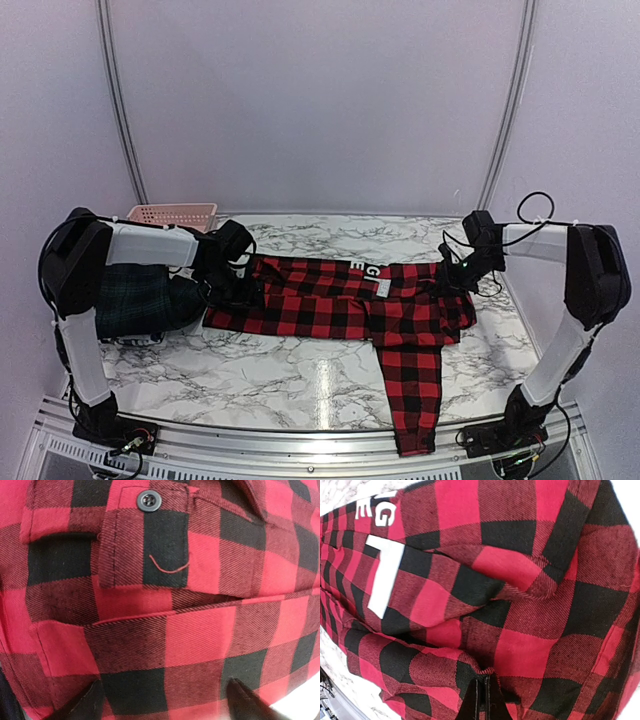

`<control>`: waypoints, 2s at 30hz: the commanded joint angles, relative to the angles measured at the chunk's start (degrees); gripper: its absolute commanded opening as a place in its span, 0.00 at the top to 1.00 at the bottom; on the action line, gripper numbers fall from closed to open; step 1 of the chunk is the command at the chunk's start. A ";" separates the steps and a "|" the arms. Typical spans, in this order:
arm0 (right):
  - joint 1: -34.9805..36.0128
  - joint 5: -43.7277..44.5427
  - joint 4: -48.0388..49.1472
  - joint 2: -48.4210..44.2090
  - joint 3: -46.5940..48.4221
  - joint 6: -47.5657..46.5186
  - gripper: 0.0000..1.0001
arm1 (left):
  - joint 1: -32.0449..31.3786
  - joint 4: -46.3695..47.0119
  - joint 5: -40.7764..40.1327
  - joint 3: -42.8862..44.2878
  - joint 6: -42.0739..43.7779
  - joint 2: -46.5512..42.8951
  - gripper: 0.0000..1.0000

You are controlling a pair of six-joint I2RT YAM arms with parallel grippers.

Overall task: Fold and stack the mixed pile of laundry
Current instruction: Smooth out the rectangle-folded T-shirt at the center of the board.

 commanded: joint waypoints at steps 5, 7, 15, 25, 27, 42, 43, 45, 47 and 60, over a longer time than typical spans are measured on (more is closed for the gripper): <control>-0.61 0.07 1.64 -0.66 2.46 2.10 0.73 | -5.87 3.33 -2.79 -0.17 12.29 -10.52 0.01; -1.14 -0.05 0.85 -2.24 3.45 1.81 0.63 | -9.50 4.74 -2.95 0.32 16.22 -13.22 0.01; -5.03 -2.03 -1.88 -8.89 5.69 -0.68 0.51 | -28.84 7.85 -1.13 7.97 27.20 -8.95 0.01; -5.49 -4.55 -0.06 -15.38 1.18 2.28 0.51 | -49.26 7.99 -0.78 23.56 35.80 8.67 0.03; -5.45 -5.29 0.26 -16.26 0.29 2.62 0.51 | -50.63 8.00 0.73 25.89 36.35 11.31 0.07; -5.43 -6.36 0.09 -20.06 -3.78 3.18 0.51 | -45.84 7.91 2.35 35.04 24.99 25.86 0.48; -5.46 -6.26 0.05 -20.06 -3.80 3.24 0.51 | -44.76 7.92 2.58 34.35 23.52 26.02 0.51; -5.47 -6.06 0.08 -19.80 -3.71 3.31 0.52 | -42.66 7.89 3.12 32.70 21.72 25.91 0.55; -5.49 -5.94 0.06 -19.29 -3.40 3.29 0.52 | -40.59 7.80 2.56 30.67 21.05 25.58 0.58; -5.48 -6.69 0.46 -16.34 -1.72 3.20 0.53 | -36.16 7.32 -7.92 21.73 26.51 15.73 0.55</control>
